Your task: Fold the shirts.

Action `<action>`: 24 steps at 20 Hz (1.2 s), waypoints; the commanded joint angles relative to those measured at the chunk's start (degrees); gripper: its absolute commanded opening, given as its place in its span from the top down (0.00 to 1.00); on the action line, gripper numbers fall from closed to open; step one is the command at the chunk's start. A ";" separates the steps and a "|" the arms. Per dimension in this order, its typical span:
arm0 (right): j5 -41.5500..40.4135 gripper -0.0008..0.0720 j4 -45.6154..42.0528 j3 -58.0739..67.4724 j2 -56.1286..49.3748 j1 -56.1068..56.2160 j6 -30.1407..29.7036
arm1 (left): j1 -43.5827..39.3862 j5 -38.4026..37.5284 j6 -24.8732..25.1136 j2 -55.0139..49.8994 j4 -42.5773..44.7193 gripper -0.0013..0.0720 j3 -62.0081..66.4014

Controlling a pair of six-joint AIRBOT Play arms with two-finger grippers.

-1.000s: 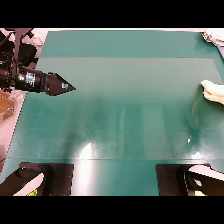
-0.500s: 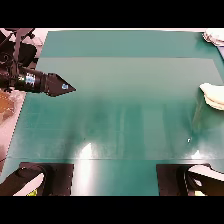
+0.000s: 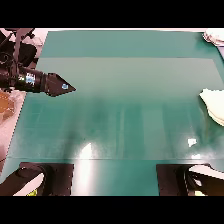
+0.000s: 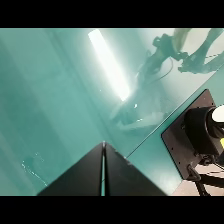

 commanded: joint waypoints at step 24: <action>-10.54 0.96 -5.35 18.18 10.43 18.21 11.74 | -0.02 12.72 4.52 0.02 0.15 0.95 0.02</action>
